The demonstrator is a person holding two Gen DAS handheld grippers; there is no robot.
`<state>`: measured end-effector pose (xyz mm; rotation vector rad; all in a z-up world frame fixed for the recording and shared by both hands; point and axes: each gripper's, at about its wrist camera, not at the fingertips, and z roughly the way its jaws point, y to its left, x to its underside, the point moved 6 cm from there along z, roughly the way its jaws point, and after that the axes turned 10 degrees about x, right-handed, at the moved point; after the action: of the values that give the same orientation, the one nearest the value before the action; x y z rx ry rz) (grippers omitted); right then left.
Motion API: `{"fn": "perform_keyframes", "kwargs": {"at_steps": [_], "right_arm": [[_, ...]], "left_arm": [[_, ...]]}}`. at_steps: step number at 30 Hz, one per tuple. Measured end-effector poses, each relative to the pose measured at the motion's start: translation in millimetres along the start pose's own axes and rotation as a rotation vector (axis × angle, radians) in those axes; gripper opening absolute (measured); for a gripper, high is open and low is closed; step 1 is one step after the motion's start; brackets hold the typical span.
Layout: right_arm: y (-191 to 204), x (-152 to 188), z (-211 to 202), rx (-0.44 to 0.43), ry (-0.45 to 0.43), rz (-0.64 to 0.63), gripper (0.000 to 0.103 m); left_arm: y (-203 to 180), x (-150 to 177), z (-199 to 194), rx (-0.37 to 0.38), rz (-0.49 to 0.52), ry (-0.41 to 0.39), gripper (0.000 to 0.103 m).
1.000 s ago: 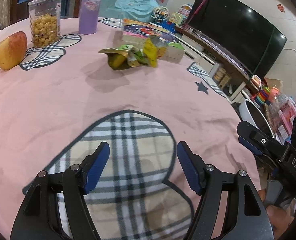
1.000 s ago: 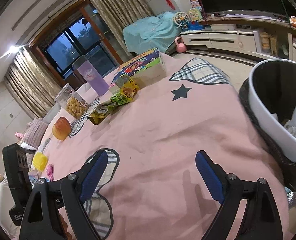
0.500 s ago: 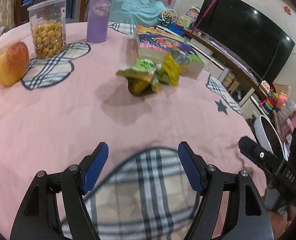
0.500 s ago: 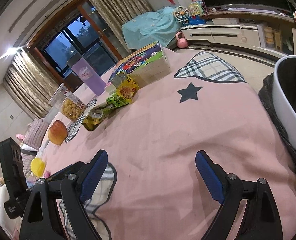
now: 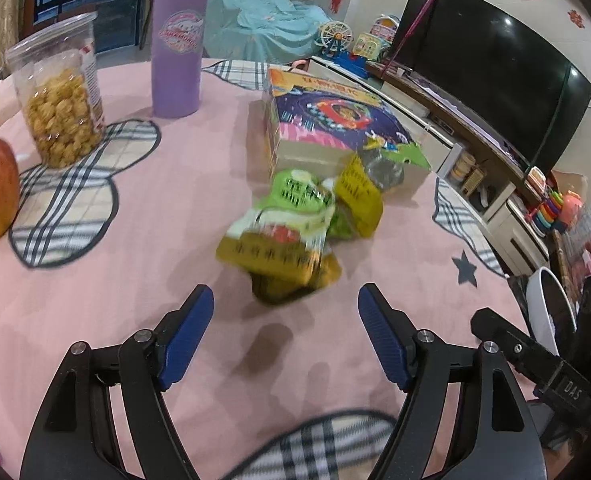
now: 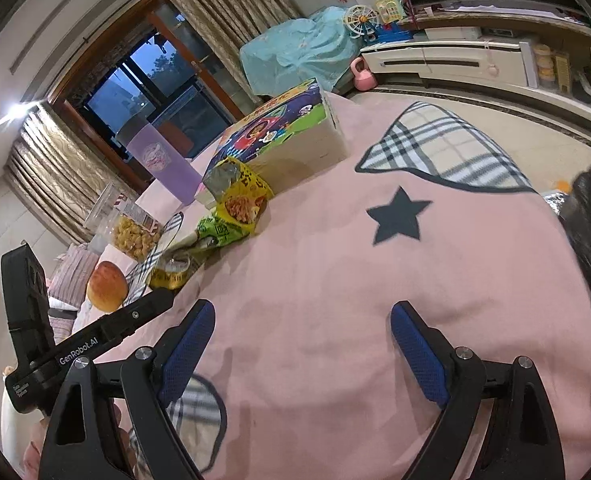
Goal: Collect trash
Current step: 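Grasp the green juice pouch with the left tool while the right tool grasps the yellow snack bag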
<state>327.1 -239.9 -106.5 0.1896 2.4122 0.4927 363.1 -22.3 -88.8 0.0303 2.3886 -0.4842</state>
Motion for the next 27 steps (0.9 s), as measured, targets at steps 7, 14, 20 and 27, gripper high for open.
{"fn": "perform_keyframes", "kwargs": {"at_steps": [7, 14, 20, 27], "right_arm": [[6.3, -16.5, 18.7, -0.017, 0.008, 0.006, 0.091], [19.7, -26.2, 34.1, -0.037, 0.012, -0.018, 0.091], [30.9, -34.4, 46.7, -0.040, 0.009, -0.038, 0.091], [28.2, -46.0, 59.5, -0.007, -0.003, -0.009, 0.091]], "left_arm": [[6.2, -12.2, 19.9, -0.005, 0.019, -0.009, 0.071], [14.7, -4.3, 25.2, 0.029, 0.006, 0.003, 0.037], [29.5, 9.7, 2.1, 0.014, -0.049, -0.015, 0.036], [33.5, 46.8, -23.7, 0.023, -0.144, -0.030, 0.036]]}}
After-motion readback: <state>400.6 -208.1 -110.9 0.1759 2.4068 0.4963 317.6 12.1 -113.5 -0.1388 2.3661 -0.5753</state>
